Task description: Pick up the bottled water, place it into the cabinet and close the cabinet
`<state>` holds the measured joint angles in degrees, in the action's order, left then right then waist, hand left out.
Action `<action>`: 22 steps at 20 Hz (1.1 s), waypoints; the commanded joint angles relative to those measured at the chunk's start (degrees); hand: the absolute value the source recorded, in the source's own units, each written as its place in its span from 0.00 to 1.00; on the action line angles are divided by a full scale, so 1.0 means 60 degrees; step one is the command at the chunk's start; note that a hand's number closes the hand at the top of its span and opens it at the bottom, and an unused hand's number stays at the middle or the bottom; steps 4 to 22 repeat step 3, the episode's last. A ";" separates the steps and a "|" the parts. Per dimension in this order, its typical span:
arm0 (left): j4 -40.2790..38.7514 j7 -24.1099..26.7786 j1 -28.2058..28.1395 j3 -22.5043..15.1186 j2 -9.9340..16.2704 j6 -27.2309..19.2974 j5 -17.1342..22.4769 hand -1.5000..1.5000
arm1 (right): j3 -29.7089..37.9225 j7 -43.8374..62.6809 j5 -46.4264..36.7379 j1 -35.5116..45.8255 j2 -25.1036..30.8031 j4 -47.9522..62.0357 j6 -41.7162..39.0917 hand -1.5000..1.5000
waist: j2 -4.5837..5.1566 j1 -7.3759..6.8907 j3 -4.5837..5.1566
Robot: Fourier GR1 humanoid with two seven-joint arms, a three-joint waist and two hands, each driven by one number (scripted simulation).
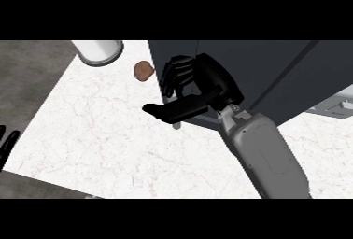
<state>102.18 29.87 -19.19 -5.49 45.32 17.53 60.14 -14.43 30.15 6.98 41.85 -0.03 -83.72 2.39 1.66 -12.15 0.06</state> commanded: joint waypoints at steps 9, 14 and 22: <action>0.0018 0.0035 -0.0174 0.0112 0.0033 0.0151 0.0025 0.00 | 0.0868 -0.0545 0.0264 0.1766 0.0005 0.1864 0.1517 0.00 | 0.0122 -0.0044 0.0014; 0.0018 0.0035 -0.0174 0.0112 0.0033 0.0151 0.0025 0.00 | 0.0868 -0.0545 0.0264 0.1766 0.0005 0.1864 0.1517 0.00 | 0.0122 -0.0044 0.0014; 0.0018 0.0035 -0.0174 0.0112 0.0033 0.0151 0.0025 0.00 | 0.0868 -0.0545 0.0264 0.1766 0.0005 0.1864 0.1517 0.00 | 0.0122 -0.0044 0.0014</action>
